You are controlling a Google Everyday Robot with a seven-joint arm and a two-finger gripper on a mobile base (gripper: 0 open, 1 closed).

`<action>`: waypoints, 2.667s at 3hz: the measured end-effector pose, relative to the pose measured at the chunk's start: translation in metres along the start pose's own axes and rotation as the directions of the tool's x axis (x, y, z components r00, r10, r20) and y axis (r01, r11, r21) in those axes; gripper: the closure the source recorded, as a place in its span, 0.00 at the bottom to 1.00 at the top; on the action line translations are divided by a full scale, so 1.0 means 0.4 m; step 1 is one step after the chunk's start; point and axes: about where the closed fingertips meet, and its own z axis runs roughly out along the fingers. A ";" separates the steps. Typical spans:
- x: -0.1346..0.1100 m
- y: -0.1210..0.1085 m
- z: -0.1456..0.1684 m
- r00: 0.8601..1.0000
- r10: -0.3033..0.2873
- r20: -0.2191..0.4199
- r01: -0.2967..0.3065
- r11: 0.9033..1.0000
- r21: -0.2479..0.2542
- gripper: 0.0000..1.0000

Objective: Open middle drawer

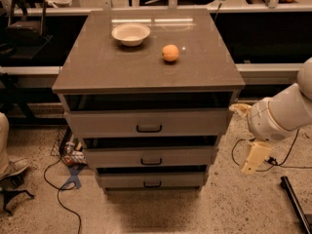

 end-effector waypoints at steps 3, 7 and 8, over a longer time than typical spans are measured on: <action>0.066 0.055 0.333 0.974 -0.221 -0.046 0.209 0.960 -0.187 0.00; 0.140 0.050 0.663 0.966 -0.250 -0.062 0.240 0.961 -0.139 0.00; 0.133 0.013 0.718 0.965 -0.258 -0.037 0.255 0.964 -0.072 0.00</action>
Offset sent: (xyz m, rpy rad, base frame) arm 0.0107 0.0282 -0.1397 -0.1511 0.1253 0.3087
